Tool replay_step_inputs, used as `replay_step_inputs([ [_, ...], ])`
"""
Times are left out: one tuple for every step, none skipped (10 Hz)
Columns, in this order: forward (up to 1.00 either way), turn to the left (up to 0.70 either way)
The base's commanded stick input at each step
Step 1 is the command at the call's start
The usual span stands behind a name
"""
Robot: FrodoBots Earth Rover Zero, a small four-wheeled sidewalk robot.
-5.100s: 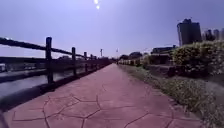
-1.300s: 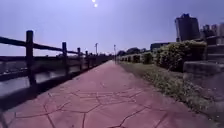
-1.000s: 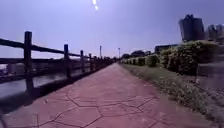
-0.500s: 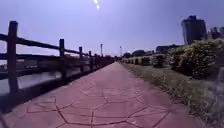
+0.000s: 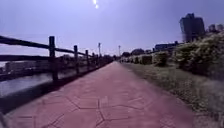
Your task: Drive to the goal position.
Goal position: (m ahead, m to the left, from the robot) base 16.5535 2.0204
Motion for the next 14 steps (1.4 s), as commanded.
replay_step_inputs([
  [1.0, 0.01],
  [1.0, 0.01],
  [1.0, 0.01],
  [1.0, 0.01],
  [1.0, 0.01],
  [1.0, 0.01],
  [1.0, 0.01],
  [1.0, 0.01],
  [1.0, 0.01],
  [1.0, 0.01],
  [1.0, 0.01],
  [1.0, 0.01],
  [1.0, 0.01],
  [1.0, 0.01],
])
